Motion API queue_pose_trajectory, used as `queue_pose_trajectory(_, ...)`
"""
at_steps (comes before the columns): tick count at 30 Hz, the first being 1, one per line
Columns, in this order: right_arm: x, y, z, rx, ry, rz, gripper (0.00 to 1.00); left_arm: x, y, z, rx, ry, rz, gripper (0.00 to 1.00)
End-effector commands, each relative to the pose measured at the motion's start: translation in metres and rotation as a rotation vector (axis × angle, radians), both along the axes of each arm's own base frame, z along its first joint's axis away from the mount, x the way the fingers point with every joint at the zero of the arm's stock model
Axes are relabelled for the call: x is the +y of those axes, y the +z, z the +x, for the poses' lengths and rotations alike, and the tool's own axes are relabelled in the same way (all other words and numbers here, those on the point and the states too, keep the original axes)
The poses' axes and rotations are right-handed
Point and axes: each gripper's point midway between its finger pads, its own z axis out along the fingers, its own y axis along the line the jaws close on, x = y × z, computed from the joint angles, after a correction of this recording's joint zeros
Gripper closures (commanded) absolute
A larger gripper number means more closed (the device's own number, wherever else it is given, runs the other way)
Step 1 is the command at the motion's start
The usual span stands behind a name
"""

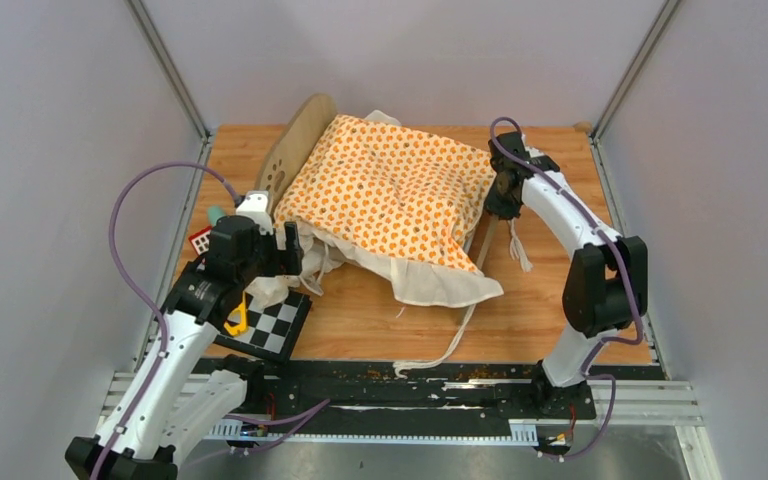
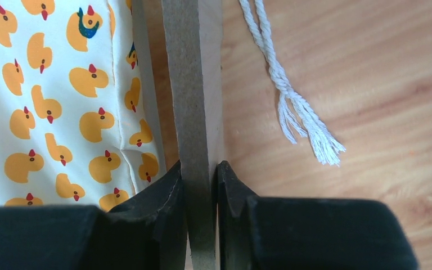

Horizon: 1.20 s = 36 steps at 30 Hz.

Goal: Set up the pet bed
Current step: Adjust the bed frame at the center of the board.

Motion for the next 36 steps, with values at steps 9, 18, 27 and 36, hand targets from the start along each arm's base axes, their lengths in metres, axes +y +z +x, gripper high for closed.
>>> queue_pose_trajectory(9,-0.017,0.064,0.129,-0.262,-0.031,0.11,1.0,-0.001,0.014,0.023,-0.041,-0.001,0.036,0.0)
queue_pose_trajectory(18,-0.029,0.099,0.127,-0.396,0.09,0.138,0.42,0.027,-0.011,0.036,0.079,0.242,0.09,0.0)
queue_pose_trajectory(27,-0.021,0.177,0.065,-0.582,0.162,0.178,0.3,0.018,-0.084,0.036,0.16,0.484,-0.148,0.0)
queue_pose_trajectory(36,-0.02,0.222,0.016,-0.712,0.207,0.184,0.3,0.014,-0.127,0.066,0.201,0.514,-0.139,0.17)
